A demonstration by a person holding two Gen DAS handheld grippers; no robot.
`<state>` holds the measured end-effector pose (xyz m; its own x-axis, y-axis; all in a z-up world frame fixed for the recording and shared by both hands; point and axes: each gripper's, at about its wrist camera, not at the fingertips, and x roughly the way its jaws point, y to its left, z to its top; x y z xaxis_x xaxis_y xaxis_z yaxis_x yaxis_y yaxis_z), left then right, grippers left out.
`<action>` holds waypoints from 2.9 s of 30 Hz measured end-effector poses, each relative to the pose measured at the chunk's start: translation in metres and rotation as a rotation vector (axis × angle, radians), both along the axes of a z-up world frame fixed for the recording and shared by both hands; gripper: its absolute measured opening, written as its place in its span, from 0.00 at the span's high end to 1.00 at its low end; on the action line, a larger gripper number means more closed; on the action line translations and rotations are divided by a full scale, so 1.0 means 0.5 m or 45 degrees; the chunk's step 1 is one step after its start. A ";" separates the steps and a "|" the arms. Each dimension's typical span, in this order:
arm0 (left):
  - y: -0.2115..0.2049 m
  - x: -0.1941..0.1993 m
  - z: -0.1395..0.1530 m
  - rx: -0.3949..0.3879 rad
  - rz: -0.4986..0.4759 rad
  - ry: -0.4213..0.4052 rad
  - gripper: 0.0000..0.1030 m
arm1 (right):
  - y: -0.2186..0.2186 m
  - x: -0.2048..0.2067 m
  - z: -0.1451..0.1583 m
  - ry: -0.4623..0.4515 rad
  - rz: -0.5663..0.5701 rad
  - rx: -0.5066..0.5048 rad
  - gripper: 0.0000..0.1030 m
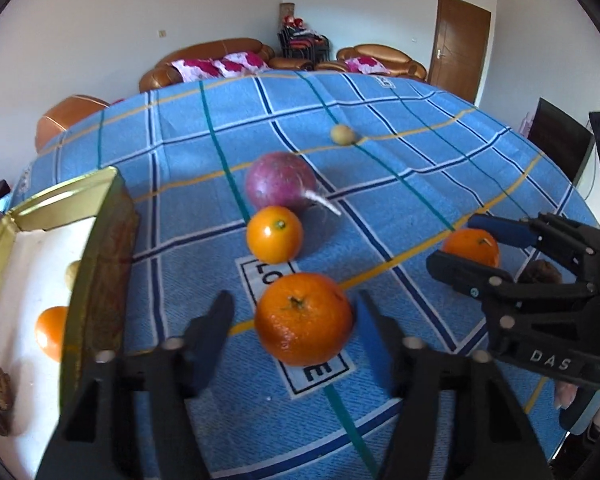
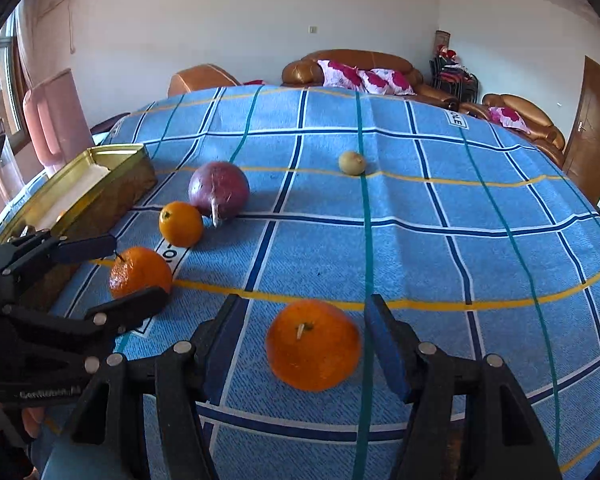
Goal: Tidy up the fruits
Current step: 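Move both tools back over the fruit on the tablecloth, then grasp a mandarin with the left tool while the right tool grasps another mandarin, then lift and carry the mandarin in the left tool while the right tool carries its mandarin toward the tray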
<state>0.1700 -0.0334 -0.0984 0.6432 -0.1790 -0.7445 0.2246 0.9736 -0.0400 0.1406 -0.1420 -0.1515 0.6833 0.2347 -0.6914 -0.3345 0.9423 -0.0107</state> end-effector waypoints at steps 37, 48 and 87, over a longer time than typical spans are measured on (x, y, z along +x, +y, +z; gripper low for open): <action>0.023 -0.022 0.024 -0.099 0.014 -0.097 0.51 | 0.015 -0.005 0.003 0.012 0.152 0.070 0.54; 0.023 -0.047 0.046 -0.075 0.020 -0.206 0.51 | 0.008 -0.043 0.033 -0.149 0.189 0.124 0.55; 0.032 -0.121 0.091 -0.063 0.089 -0.498 0.51 | -0.010 -0.120 0.074 -0.440 0.267 0.200 0.55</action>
<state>0.1095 -0.0173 -0.0531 0.8884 -0.1540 -0.4324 0.1653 0.9862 -0.0116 0.0805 -0.1469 -0.1145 0.7945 0.4777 -0.3749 -0.5212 0.8533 -0.0173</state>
